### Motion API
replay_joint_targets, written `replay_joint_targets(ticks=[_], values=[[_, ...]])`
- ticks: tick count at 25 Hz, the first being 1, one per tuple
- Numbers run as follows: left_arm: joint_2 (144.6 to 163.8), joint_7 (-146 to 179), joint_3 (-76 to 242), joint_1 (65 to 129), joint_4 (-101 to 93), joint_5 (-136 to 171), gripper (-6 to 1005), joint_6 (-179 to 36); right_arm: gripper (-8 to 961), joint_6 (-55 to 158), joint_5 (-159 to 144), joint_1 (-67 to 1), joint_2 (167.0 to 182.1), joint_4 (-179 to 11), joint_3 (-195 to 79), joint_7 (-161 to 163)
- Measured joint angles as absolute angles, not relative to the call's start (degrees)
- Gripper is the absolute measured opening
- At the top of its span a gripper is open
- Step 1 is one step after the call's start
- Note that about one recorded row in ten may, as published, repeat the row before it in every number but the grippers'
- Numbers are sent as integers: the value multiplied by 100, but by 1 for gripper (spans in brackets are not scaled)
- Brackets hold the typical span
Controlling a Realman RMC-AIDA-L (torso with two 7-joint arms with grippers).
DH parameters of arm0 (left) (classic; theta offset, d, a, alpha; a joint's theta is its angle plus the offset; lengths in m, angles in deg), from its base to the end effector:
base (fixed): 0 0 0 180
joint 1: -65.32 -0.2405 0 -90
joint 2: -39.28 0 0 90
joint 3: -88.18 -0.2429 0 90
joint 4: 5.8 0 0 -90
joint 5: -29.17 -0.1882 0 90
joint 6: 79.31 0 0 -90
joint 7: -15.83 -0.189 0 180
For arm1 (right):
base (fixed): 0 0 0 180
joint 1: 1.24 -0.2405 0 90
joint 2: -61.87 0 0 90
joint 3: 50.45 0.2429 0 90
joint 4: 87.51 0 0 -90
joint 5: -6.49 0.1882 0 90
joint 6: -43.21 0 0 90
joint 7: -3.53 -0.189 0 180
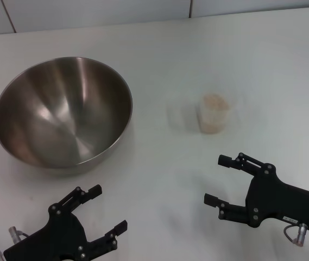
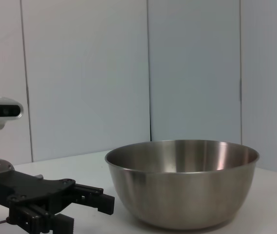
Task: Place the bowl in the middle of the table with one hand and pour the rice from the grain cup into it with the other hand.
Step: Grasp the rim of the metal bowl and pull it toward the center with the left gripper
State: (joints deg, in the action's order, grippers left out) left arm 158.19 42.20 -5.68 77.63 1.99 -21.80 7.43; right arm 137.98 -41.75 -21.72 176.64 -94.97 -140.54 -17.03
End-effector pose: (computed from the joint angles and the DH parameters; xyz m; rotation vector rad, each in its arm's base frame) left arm -0.2602 0.1944 -0.1010 -2.5335 -0.3761 -0.8993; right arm 0.2751 0.2114 -0.0675 -2.4815 0.3338 0.8761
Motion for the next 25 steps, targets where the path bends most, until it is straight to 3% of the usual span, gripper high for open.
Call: replay_joint_targets(ticks=[16, 22, 25], values=[[15770, 4403, 70, 7540, 468, -2114, 860, 1513, 832, 13785, -4177, -2179, 17675, -9457, -14053, -1694], [15466, 6422, 1318, 7380, 1722, -2324, 860, 1220, 831, 13777, -4177, -2176, 17691, -9436, -14053, -1659], [15437, 7343, 1602, 6997, 3121, -2674, 860, 360, 833, 13777, -4177, -2174, 17692, -9421, -14053, -1659]])
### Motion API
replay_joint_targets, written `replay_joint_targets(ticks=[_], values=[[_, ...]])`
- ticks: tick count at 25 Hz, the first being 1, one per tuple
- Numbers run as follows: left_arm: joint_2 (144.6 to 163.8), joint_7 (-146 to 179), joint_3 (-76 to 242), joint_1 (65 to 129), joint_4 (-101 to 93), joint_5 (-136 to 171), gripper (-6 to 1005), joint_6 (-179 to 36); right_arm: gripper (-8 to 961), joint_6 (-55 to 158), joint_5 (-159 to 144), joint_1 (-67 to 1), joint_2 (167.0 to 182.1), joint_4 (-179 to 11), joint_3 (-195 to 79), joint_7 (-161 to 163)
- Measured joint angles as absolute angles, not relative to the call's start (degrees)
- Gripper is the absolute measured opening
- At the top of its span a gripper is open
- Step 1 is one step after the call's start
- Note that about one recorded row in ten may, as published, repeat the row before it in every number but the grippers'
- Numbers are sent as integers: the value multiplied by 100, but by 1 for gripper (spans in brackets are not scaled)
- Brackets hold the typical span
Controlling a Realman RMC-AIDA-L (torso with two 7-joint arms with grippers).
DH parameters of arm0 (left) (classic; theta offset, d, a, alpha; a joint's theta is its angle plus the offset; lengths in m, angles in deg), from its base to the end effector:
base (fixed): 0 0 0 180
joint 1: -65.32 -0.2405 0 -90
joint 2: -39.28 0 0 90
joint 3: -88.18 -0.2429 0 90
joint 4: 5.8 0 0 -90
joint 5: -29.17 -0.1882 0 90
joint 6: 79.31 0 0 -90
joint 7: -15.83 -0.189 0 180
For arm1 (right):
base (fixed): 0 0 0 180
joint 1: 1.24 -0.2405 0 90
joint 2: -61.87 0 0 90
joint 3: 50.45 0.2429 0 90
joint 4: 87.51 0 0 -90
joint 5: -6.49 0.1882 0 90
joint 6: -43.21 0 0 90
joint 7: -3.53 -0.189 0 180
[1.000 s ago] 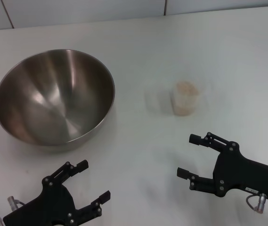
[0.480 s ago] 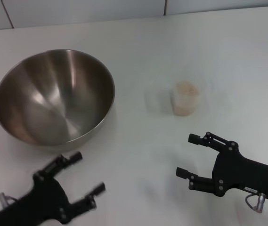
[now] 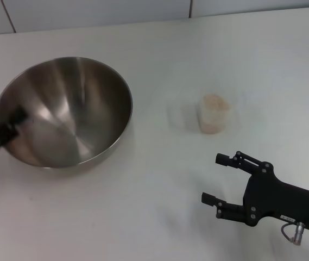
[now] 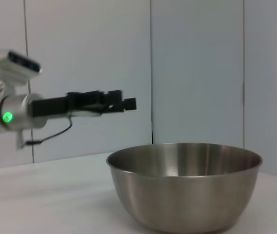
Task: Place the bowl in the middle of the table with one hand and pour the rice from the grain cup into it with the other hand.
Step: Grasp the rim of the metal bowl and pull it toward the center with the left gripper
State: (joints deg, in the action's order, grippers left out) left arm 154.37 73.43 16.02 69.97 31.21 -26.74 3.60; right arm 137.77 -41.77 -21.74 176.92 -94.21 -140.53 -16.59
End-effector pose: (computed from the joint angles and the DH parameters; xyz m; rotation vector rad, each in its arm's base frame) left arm -0.2593 0.2706 0.0174 -2.1791 -0.5378 -1.0579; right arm 0.2722 0.2130 -0.0689 -2.4809 0.3111 0.8816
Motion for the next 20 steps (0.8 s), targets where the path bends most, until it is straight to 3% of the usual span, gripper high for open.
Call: replay_joint_targets(ticks=[5, 15, 20], values=[[15466, 9901, 1928, 6714, 5461, -4421, 860, -1323, 832, 13775, -4177, -2184, 17692, -9391, -14054, -1670], [15507, 12617, 2983, 7858, 5804, -7514, 859, -1120, 832, 13799, -4177, -2196, 17692, -9374, -14053, -1682], [15709, 13001, 3145, 8130, 5998, -8579, 859, -1208, 832, 13813, -4176, -2189, 17692, -9375, -14053, -1669]])
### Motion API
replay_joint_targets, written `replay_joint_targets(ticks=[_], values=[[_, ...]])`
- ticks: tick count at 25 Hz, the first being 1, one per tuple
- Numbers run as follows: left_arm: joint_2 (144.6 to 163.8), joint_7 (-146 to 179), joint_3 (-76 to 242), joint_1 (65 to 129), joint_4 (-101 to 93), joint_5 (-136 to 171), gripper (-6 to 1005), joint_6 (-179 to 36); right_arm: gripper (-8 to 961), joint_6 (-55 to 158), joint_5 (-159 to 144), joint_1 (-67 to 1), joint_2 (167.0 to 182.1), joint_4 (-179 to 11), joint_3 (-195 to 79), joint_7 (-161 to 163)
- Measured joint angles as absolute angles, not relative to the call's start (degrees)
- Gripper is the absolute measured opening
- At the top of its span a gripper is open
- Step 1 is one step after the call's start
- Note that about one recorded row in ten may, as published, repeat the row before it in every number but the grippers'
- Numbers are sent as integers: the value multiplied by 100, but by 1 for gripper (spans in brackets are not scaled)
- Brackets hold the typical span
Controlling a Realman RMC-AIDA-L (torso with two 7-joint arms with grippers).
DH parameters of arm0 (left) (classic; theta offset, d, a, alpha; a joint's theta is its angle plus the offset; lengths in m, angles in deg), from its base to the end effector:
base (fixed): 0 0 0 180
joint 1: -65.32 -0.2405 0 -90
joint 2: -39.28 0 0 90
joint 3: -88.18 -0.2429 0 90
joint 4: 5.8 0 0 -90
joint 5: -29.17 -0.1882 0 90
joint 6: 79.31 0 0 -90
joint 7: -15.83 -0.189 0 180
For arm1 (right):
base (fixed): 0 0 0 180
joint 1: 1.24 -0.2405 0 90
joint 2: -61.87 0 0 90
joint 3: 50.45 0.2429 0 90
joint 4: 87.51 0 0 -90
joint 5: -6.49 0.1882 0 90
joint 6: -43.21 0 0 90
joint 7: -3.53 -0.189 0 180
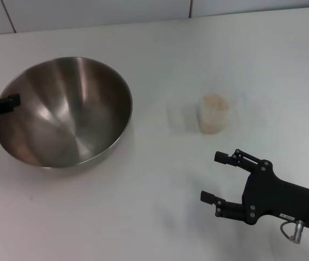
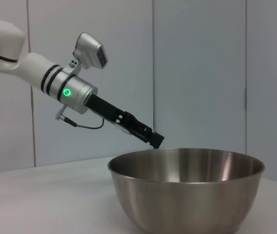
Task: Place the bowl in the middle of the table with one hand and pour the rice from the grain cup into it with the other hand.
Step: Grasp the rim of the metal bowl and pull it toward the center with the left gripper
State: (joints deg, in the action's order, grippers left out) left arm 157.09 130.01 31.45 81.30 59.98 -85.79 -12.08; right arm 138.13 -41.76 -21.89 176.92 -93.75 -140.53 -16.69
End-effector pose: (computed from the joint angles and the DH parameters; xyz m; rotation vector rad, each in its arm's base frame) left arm -0.2749 0.3499 0.0300 -2.2664 -0.9945 -0.3636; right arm 0.2694 0.2145 -0.0679 -2.4800 0.2973 0.8956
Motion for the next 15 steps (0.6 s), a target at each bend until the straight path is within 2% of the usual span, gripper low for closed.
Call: replay_joint_targets(ticks=[15], values=[[15769, 13310, 3158, 8602, 5697, -9569, 859, -1402, 832, 13784, -4176, -2216, 17691, -9353, -14053, -1659]])
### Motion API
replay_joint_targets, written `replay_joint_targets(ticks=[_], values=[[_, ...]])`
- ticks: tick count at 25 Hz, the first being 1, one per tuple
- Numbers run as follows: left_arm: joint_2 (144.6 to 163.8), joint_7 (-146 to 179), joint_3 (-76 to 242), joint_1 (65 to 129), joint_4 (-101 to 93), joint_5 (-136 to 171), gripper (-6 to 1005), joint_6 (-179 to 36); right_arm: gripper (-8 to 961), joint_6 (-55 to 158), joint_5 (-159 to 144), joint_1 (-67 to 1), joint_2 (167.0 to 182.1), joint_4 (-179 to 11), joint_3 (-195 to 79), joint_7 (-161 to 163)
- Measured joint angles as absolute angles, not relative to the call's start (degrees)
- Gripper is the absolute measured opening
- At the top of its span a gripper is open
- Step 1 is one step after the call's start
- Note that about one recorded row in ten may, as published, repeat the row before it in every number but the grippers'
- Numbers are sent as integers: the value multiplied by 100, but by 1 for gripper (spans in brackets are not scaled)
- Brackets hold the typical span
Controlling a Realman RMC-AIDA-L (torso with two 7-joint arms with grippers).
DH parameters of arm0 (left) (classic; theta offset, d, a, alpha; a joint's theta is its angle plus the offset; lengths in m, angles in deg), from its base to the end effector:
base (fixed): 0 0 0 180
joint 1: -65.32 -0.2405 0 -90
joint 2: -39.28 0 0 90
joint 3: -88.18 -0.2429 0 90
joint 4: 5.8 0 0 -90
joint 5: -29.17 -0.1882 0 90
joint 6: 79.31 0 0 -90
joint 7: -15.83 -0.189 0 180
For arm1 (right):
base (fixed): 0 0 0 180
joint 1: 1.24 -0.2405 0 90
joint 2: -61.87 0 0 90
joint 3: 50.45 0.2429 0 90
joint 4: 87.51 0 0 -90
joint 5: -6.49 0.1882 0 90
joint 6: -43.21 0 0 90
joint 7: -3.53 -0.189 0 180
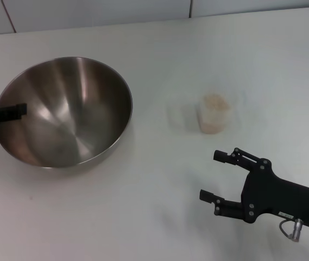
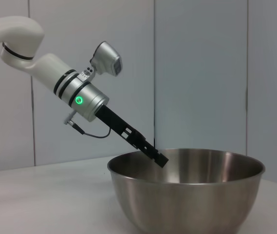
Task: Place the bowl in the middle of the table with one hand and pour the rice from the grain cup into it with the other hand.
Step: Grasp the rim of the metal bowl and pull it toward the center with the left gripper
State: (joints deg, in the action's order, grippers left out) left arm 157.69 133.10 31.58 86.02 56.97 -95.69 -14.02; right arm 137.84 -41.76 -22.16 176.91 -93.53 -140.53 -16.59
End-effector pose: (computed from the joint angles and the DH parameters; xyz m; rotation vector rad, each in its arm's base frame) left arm -0.2828 0.3617 0.0151 -2.2831 -1.0132 -0.2005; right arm 0.2686 0.2166 -0.0681 -2.4820 0.2867 0.8922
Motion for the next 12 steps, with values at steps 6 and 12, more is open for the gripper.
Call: replay_joint_targets(ticks=[6, 12], values=[[15765, 13324, 3161, 8691, 5554, -9700, 859, -1428, 831, 13775, -4176, -2229, 17691, -9317, -14053, -1675], [15770, 13332, 3166, 8701, 5600, -9732, 859, -1351, 832, 13776, -4176, -2245, 17691, -9307, -14053, -1685]])
